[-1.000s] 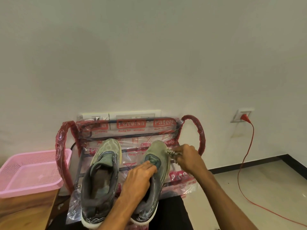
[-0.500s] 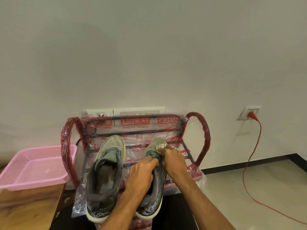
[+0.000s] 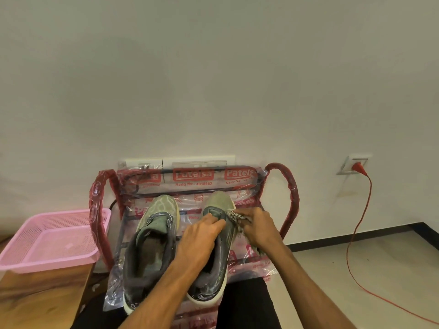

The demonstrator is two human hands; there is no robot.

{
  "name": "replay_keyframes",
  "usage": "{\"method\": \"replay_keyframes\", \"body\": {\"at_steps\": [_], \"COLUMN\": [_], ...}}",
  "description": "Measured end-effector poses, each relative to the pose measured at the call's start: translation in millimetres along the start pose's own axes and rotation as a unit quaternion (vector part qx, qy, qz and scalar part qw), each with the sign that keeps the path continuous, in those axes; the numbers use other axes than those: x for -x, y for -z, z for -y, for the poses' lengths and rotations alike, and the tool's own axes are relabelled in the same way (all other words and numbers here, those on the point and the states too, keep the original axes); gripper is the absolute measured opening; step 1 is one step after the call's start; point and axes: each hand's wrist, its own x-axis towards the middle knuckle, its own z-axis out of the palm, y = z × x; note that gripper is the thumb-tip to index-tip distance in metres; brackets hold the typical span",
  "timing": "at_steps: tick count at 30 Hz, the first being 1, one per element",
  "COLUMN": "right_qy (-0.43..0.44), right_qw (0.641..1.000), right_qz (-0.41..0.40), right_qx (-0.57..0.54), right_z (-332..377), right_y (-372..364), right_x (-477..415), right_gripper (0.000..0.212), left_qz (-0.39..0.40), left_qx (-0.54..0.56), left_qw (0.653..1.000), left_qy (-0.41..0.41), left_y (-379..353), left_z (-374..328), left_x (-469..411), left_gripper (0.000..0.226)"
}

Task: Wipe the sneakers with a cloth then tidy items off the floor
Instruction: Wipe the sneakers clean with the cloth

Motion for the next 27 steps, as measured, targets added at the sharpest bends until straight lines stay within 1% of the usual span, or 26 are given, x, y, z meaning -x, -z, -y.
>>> {"method": "replay_keyframes", "body": {"at_steps": [2,4,6,9,11,14,16,18,21,22,24,26,27], "right_qy": [0.007,0.007,0.001,-0.006,-0.005,0.0,0.0,-0.001,-0.005,-0.01,-0.012,0.023,0.051], "right_qw": [0.999,0.999,1.0,1.0,1.0,0.999,0.999,0.999,1.0,1.0,0.998,0.993,0.989], "right_qz": [-0.018,-0.019,-0.012,-0.015,-0.02,-0.027,-0.023,-0.013,0.001,-0.006,-0.054,-0.119,-0.138], "right_qx": [-0.028,-0.033,-0.028,-0.013,0.005,0.023,0.029,0.029,0.006,-0.008,-0.031,-0.017,0.002], "right_z": [1.6,-0.2,-4.2,-9.7,-9.5,-7.9,-8.0,-10.3,-11.0,-8.6,-4.8,-2.2,-1.2], "right_y": [-7.5,-17.4,-28.8,-40.0,-43.9,-46.8,-47.5,-47.6,-39.8,-33.9,-20.2,-10.6,-7.4], "right_x": [4.4,8.0,10.4,10.9,11.8,12.4,12.8,12.5,12.3,12.0,6.9,-2.5,-7.9], "right_gripper": [0.037,0.036,0.036,0.036,0.035,0.034,0.033,0.034,0.035,0.035,0.035,0.037,0.038], "left_qz": [0.01,0.029,0.035,0.019,0.017,0.034,0.05,0.059,0.067,0.07,0.097,0.097,0.11], "left_qx": [-0.042,-0.067,-0.048,0.002,0.011,-0.022,-0.045,-0.075,-0.129,-0.147,-0.173,-0.189,-0.194], "left_qw": [0.999,0.997,0.998,0.999,0.998,0.993,0.988,0.986,0.983,0.981,0.976,0.973,0.972], "left_qy": [-0.018,-0.018,0.004,0.039,0.063,0.11,0.141,0.14,0.109,0.101,0.095,0.085,0.08], "left_y": [4.8,6.0,5.5,6.0,8.0,6.5,7.7,9.4,8.5,7.3,1.6,-1.0,0.3], "left_z": [2.1,2.5,2.4,5.7,7.5,6.8,3.7,-1.3,-10.6,-14.9,-23.9,-34.7,-40.3], "left_x": [-3.5,-3.8,-0.9,3.4,5.0,4.5,3.3,2.6,1.7,1.4,0.1,0.8,0.1], "left_gripper": [0.022,0.02,0.021,0.028,0.032,0.045,0.048,0.043,0.036,0.035,0.035,0.034,0.033]}}
